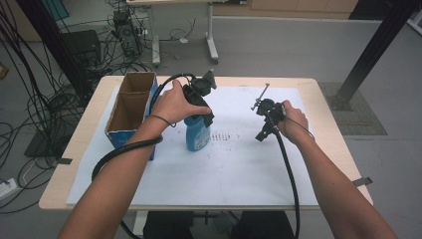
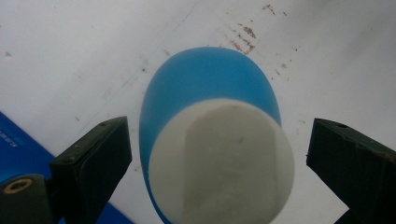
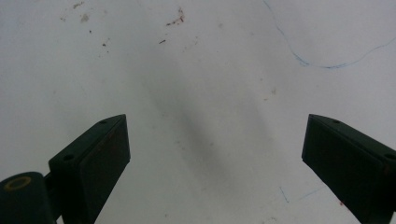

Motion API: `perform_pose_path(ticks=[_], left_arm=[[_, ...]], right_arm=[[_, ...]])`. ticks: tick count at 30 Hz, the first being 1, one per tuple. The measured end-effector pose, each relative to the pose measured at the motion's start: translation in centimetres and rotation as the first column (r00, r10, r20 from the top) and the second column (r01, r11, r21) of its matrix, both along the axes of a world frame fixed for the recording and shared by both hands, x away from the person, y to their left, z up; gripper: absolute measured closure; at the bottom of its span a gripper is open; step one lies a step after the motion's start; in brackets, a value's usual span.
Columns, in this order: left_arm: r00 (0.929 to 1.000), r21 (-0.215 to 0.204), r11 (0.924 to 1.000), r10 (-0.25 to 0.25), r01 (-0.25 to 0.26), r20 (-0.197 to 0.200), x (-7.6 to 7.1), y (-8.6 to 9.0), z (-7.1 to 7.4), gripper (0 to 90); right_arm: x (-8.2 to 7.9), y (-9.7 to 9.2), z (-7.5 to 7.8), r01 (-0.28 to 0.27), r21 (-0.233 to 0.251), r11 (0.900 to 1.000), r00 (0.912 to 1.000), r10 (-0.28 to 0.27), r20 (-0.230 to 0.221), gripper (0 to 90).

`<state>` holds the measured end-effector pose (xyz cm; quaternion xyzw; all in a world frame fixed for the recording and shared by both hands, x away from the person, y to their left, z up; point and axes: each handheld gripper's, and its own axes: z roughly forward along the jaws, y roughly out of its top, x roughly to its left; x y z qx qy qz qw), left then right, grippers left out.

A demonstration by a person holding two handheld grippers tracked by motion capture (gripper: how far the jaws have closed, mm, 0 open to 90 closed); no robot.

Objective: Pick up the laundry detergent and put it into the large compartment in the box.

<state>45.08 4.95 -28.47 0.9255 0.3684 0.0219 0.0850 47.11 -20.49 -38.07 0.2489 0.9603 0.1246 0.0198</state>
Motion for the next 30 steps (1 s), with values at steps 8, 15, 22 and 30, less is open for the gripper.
perform_pose_path(ticks=[8, 15, 22, 30], left_arm=[[1.0, 0.018, 0.9998, -0.003, 0.003, 0.002, 0.1, -0.2, -0.4, 7.2], [0.9997, 0.029, 0.9996, -0.007, 0.007, 0.022, 0.0, -0.4, -0.8, 7.4], [0.9994, 0.028, 0.9996, -0.002, 0.001, 0.033, 0.1, -0.3, -0.8, 7.6], [0.9997, 0.027, 0.9996, 0.002, -0.003, 0.024, 0.1, -0.2, -1.1, 7.7]], right_arm=[[-0.1, 0.0, -0.2, -0.002, 0.001, 1.0, 1.0, 0.002, -0.002, 7.2], [-0.1, -0.1, -0.4, 0.003, 0.004, 1.0, 1.0, -0.003, -0.006, 7.1], [-0.1, 0.1, -0.4, 0.0, -0.002, 1.0, 1.0, 0.0, -0.003, 7.2], [-0.1, 0.0, -0.5, 0.002, 0.003, 1.0, 1.0, -0.002, -0.004, 7.2]])
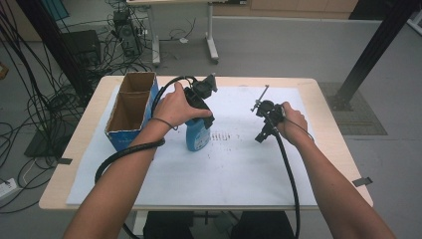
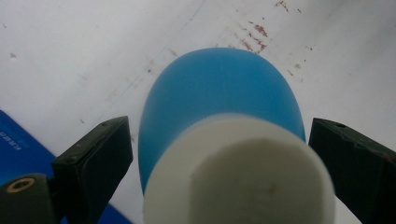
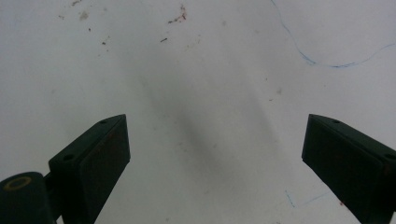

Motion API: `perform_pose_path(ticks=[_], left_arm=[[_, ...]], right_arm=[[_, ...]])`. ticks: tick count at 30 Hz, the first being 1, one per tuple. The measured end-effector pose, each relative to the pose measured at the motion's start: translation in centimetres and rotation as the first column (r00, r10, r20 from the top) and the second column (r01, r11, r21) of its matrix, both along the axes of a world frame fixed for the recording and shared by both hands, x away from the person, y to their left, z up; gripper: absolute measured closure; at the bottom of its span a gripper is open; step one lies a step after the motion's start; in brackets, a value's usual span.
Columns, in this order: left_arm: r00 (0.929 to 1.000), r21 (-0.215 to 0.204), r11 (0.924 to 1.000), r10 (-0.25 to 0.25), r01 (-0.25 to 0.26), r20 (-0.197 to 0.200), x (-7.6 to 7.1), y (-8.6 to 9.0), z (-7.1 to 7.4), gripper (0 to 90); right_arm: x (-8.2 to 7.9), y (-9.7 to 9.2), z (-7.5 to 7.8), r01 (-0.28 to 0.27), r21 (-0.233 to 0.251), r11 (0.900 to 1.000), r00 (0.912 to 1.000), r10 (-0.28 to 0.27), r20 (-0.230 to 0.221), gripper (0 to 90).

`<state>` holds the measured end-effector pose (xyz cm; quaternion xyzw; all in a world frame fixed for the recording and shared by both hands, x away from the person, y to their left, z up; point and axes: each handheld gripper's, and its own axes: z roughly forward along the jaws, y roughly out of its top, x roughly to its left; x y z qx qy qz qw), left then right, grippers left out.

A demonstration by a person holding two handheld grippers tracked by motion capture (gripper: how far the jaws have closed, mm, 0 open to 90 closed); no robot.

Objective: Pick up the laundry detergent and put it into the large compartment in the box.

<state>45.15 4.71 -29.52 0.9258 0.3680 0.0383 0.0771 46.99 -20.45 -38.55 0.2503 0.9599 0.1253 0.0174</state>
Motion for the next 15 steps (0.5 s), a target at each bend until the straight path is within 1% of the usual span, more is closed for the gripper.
perform_pose_path(ticks=[15], left_arm=[[1.0, -0.001, 1.0, -0.001, 0.001, -0.002, -0.03, 0.05, 0.15, 7.7]], right_arm=[[-0.02, 0.02, 0.09, 0.001, -0.004, 1.0, 1.0, -0.001, 0.003, 7.2]])
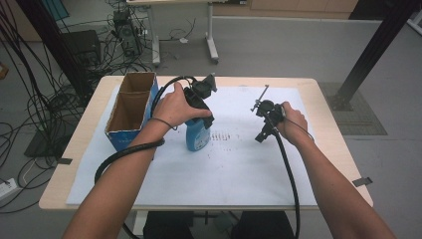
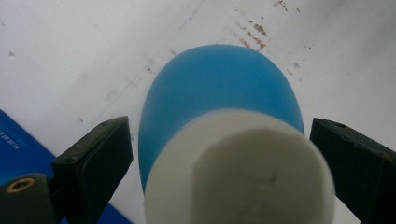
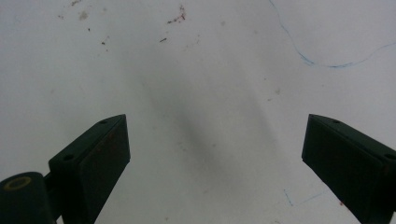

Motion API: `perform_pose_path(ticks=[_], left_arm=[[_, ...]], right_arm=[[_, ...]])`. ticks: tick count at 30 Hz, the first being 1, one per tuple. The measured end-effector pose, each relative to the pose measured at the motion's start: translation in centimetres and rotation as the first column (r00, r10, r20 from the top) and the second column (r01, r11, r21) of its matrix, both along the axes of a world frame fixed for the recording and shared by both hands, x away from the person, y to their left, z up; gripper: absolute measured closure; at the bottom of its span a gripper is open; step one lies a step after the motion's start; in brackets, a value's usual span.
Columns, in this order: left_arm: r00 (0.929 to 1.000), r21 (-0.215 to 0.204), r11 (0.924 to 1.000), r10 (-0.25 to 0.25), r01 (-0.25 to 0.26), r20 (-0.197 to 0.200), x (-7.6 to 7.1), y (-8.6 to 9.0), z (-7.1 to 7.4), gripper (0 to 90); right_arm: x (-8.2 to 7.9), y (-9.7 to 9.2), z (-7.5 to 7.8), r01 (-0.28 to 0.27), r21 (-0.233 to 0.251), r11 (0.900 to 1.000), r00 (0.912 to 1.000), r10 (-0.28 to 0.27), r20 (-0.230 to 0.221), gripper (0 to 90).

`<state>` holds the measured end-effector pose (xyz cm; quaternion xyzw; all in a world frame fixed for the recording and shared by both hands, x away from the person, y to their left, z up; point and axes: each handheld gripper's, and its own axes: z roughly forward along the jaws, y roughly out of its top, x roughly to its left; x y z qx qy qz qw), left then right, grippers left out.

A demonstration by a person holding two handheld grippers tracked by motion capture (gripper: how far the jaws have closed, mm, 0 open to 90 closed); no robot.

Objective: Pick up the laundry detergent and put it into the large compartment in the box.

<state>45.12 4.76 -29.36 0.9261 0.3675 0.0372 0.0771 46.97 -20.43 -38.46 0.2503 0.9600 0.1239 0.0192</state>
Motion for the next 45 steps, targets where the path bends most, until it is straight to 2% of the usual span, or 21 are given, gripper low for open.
perform_pose_path(ticks=[45], left_arm=[[1.0, 0.0, 1.0, 0.007, -0.007, 0.0, -0.11, -0.03, 0.33, 7.5]], right_arm=[[-0.18, -0.08, 0.24, 0.001, 0.001, 1.0, 1.0, -0.001, 0.005, 7.2]])
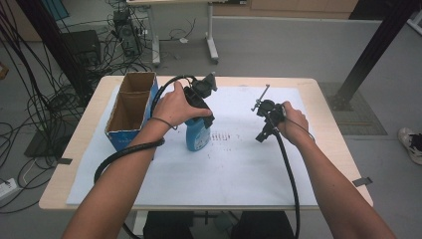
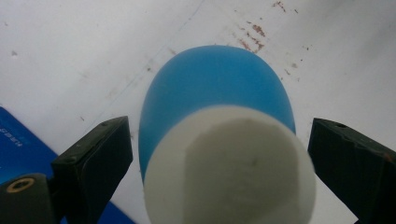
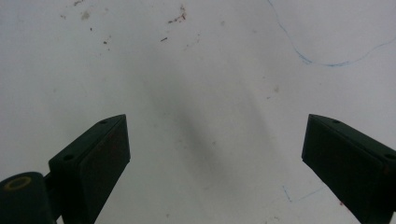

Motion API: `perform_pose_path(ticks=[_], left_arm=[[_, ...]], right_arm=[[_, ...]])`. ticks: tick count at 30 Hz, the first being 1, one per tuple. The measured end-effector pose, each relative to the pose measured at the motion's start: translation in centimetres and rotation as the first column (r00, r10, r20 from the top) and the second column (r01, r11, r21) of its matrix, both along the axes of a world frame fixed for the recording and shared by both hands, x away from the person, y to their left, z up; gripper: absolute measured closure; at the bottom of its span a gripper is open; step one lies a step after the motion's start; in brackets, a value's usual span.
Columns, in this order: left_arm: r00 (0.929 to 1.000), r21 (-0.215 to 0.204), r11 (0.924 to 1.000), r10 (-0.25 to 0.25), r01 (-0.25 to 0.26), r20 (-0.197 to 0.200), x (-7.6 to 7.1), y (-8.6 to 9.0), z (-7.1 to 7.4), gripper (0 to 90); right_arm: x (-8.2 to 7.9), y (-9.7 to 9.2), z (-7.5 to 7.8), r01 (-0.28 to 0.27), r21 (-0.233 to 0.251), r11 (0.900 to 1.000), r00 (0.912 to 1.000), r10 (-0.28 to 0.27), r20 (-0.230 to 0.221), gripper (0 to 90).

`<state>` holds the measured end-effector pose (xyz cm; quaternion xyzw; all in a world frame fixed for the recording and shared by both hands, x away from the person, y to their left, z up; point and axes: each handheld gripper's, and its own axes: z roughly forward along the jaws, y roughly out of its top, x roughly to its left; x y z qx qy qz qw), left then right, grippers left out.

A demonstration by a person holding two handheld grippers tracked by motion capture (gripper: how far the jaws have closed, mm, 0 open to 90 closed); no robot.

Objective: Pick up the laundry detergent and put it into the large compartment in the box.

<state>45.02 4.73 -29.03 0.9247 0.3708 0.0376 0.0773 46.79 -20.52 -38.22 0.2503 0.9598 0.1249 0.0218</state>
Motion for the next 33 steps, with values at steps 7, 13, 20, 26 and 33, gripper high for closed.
perform_pose_path(ticks=[7, 13, 20, 26, 33], left_arm=[[1.0, 0.0, 1.0, 0.002, -0.002, -0.001, 0.01, 0.0, -0.09, 7.6], [1.0, -0.006, 1.0, 0.004, -0.004, -0.001, 0.07, 0.12, -0.07, 7.4], [1.0, -0.005, 1.0, 0.005, -0.005, -0.003, 0.05, 0.15, -0.2, 7.5], [1.0, -0.005, 1.0, 0.004, -0.004, -0.002, 0.09, 0.12, -0.05, 7.5], [0.9999, -0.011, 0.9999, 0.009, -0.01, -0.008, 0.07, 0.08, -0.24, 7.5]], right_arm=[[0.01, 0.08, -0.04, 0.0, -0.001, 1.0, 1.0, 0.0, -0.003, 7.2], [0.02, 0.1, -0.08, 0.0, 0.001, 1.0, 1.0, 0.0, -0.005, 7.2], [0.03, 0.16, -0.13, -0.001, 0.0, 1.0, 1.0, 0.001, -0.006, 7.2], [0.02, 0.19, -0.15, 0.0, 0.001, 1.0, 1.0, 0.0, -0.007, 7.2], [0.04, 0.12, -0.16, 0.001, 0.0, 1.0, 1.0, -0.001, -0.008, 7.2]])
